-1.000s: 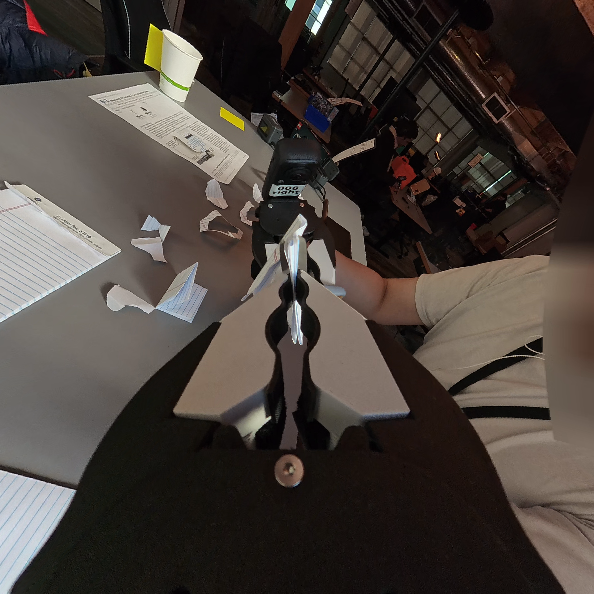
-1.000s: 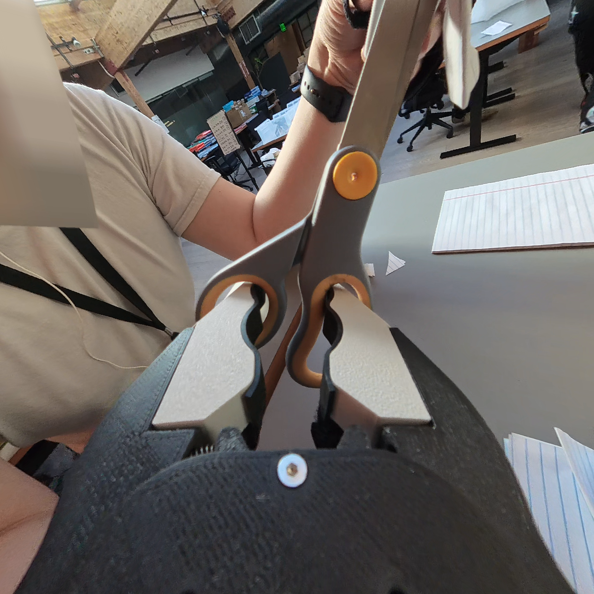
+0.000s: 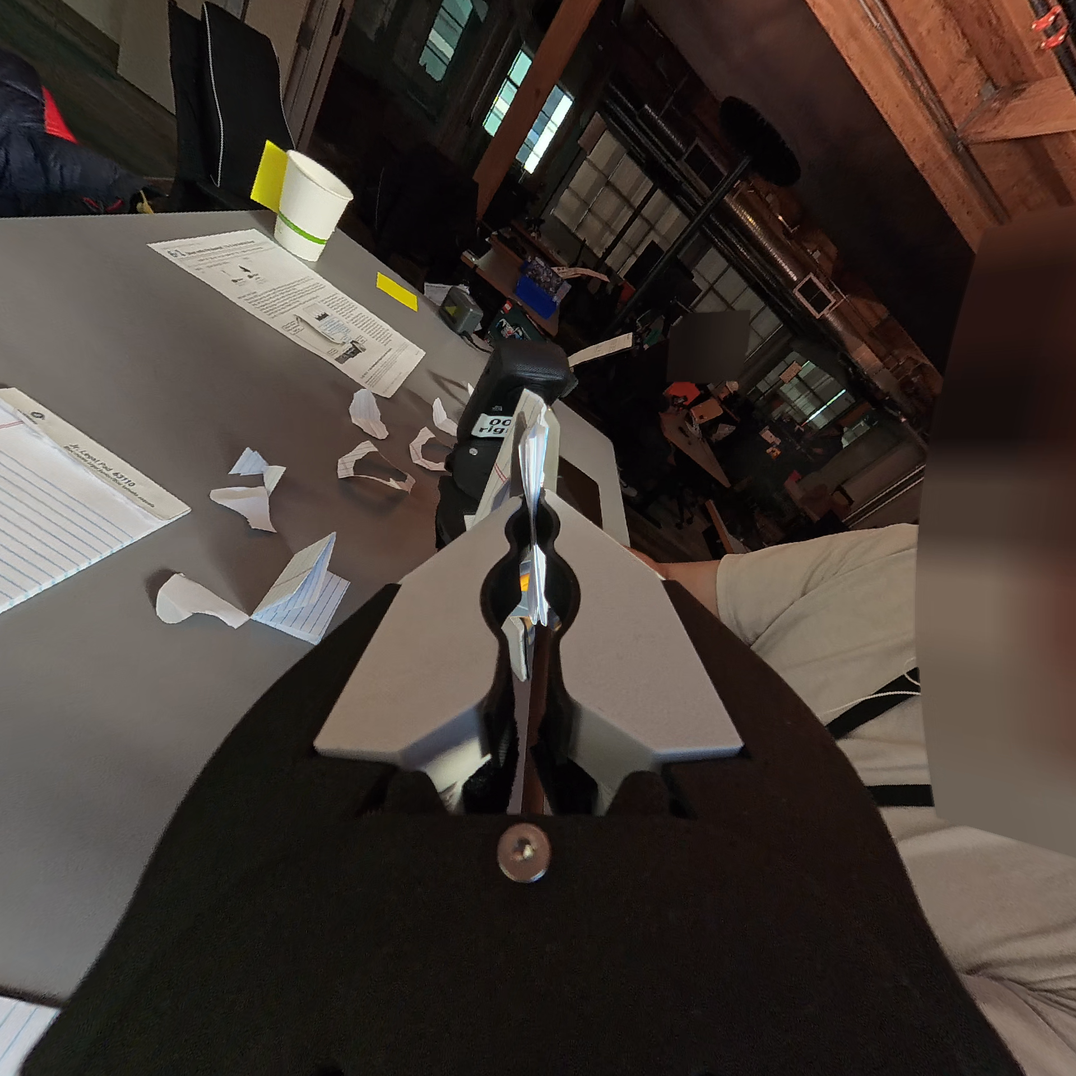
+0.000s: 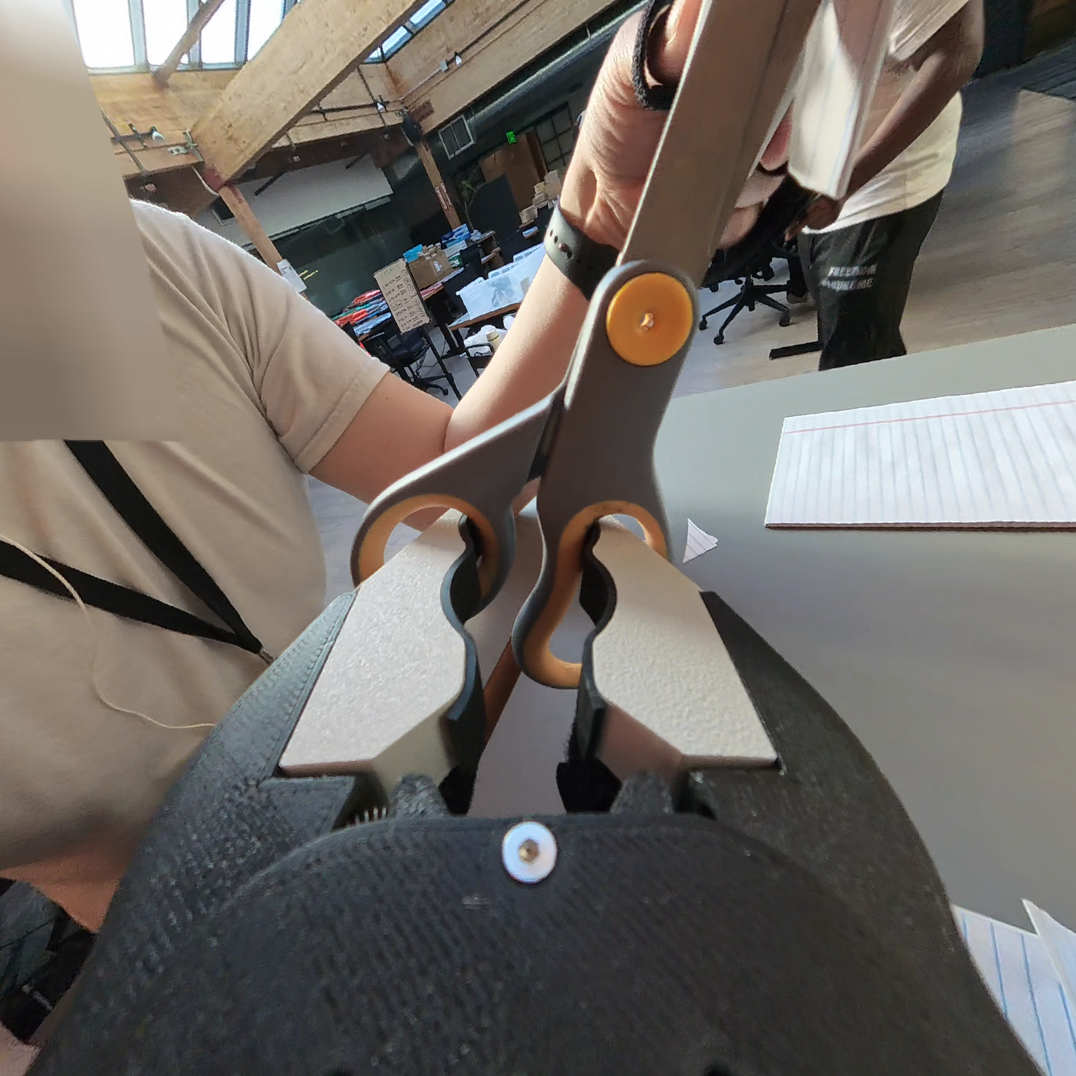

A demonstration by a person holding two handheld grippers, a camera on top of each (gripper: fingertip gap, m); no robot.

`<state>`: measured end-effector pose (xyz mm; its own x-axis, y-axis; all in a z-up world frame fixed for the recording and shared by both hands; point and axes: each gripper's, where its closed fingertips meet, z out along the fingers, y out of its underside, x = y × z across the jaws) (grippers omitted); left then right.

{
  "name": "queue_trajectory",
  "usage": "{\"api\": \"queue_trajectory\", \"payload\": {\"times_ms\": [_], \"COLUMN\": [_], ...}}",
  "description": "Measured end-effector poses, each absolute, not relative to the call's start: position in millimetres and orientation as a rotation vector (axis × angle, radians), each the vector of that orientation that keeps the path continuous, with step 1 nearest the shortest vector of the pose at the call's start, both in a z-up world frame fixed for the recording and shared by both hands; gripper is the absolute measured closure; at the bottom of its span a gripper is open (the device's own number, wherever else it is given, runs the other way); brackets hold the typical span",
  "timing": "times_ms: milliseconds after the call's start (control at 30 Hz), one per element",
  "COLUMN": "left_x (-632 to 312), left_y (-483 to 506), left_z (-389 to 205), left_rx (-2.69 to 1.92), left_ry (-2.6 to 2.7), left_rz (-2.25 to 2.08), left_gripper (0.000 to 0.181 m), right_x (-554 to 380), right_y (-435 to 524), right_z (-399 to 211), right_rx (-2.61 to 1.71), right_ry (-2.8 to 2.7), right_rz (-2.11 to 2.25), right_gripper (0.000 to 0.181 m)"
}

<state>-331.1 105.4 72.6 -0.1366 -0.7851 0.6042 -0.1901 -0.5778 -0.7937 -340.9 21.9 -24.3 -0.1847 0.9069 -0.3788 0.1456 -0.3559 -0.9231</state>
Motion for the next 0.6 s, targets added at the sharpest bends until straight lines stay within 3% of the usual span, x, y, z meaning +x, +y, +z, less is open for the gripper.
{"api": "queue_trajectory", "payload": {"times_ms": [300, 600], "left_x": [-334, -316], "left_y": [105, 82], "left_z": [78, 43], "left_rx": [-1.658, -1.773], "left_ry": [1.078, 1.232], "left_rz": [-1.788, -1.983], "left_gripper": [0.181, 0.177], "right_x": [-350, -340], "right_y": [19, -18], "right_z": [-17, -38], "right_rx": [-1.483, -1.617], "right_ry": [-1.206, -1.022], "right_rz": [1.620, 1.619], "right_gripper": [0.151, 0.155]}}
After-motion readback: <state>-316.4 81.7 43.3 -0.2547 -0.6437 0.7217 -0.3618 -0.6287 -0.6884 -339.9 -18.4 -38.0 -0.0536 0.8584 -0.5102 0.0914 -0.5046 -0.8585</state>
